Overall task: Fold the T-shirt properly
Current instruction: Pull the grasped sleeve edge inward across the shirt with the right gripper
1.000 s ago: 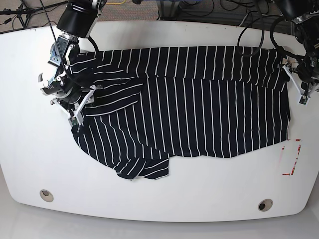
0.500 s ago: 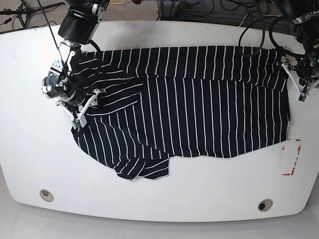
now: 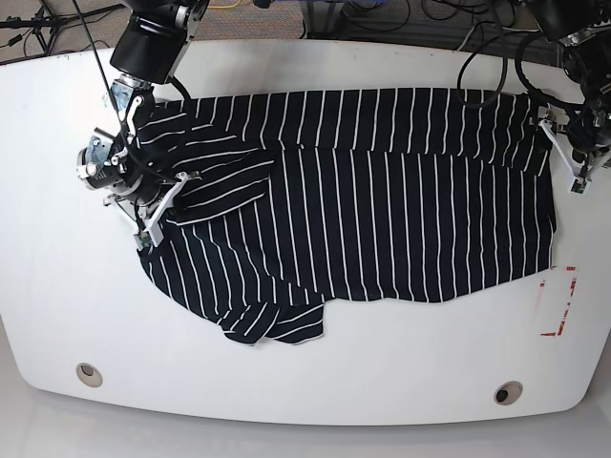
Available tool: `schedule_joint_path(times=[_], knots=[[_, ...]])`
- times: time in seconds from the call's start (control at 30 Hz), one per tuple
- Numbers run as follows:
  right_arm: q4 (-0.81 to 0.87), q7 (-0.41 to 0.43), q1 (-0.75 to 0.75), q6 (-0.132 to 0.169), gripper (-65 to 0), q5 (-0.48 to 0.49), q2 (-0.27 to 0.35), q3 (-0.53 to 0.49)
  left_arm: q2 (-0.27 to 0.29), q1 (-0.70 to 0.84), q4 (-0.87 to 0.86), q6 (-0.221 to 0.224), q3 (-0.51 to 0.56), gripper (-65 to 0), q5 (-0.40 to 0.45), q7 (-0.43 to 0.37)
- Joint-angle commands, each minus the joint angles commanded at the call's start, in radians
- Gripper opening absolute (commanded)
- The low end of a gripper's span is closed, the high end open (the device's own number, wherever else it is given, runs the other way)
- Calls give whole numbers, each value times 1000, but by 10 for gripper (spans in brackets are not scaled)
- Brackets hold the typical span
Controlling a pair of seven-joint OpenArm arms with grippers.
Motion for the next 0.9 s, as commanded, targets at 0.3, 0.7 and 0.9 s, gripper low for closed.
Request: schedule_joint_path(times=[0.3, 0.7, 0.9], knots=[[0, 0, 31, 0, -650, 0, 26, 0, 0, 0, 0, 0, 0, -207, 0, 0], [-2, 0, 86, 0, -650, 2, 23, 0, 0, -2, 0, 0, 3, -207, 0, 0], [-6, 2, 104, 0, -650, 2, 23, 0, -3, -2, 0, 0, 48, -208, 0, 0]])
